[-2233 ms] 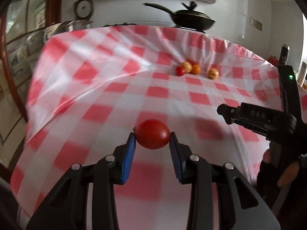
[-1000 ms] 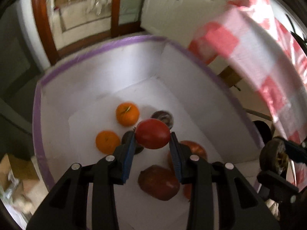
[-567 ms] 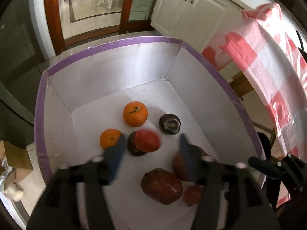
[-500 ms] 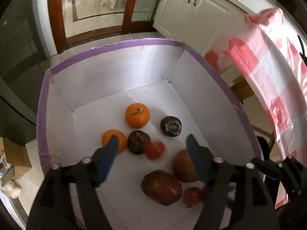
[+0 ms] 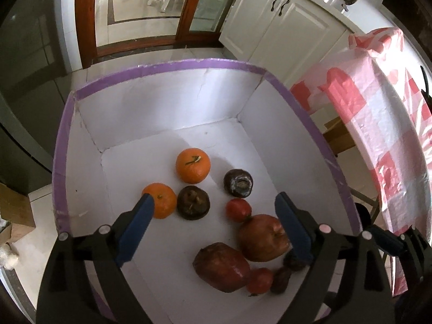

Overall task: Organize fruits
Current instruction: 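Move both open tools back over the remaining fruits on the table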

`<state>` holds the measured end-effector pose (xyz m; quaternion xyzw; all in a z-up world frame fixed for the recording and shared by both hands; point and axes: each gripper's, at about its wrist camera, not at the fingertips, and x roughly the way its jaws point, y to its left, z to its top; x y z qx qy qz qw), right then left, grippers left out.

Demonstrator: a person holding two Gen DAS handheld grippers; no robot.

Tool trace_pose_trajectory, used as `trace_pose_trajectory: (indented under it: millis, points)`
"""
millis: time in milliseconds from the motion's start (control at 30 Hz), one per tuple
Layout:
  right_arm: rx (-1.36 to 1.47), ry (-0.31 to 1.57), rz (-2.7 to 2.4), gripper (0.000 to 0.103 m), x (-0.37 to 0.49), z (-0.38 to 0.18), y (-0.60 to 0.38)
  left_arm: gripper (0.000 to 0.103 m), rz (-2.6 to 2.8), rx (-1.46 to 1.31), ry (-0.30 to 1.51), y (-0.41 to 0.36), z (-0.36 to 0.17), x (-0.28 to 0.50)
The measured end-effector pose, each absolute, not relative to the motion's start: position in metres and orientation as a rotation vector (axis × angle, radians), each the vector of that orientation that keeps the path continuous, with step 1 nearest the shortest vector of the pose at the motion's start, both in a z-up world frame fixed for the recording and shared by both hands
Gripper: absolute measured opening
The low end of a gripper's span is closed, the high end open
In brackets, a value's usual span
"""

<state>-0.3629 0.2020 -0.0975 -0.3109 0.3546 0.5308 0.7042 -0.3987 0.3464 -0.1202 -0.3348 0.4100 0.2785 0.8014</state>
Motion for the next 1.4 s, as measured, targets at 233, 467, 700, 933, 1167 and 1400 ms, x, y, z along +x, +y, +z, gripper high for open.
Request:
trace_pose_trajectory:
  millis: [233, 467, 700, 933, 1167, 1400]
  points:
    - [-0.521, 0.739, 1.224, 0.075, -0.351, -0.057, 0.182, 0.094, 0.543, -0.587, 0.781, 0.333, -0.083, -0.388]
    - [-0.210, 0.619, 1.195, 0.081, -0.314, 0.016, 0.128, 0.101, 0.588, -0.330, 0.661, 0.311, -0.002, -0.345]
    - [0.059, 0.520, 0.923, 0.087, -0.250, 0.061, 0.039, 0.101, 0.446, -0.260, 0.652, 0.267, 0.052, -0.264]
    - [0.229, 0.606, 0.547, 0.087, -0.168, 0.052, -0.057, 0.101, 0.223, -0.185, 0.812, 0.180, 0.053, -0.151]
    - [0.372, 0.691, 0.240, 0.087, -0.108, 0.027, -0.142, 0.101, 0.019, -0.160, 0.796, 0.098, 0.042, -0.048]
    - [0.387, 0.718, 0.079, 0.087, -0.059, 0.010, -0.194, 0.101, -0.102, -0.212, 0.818, 0.042, 0.026, 0.037]
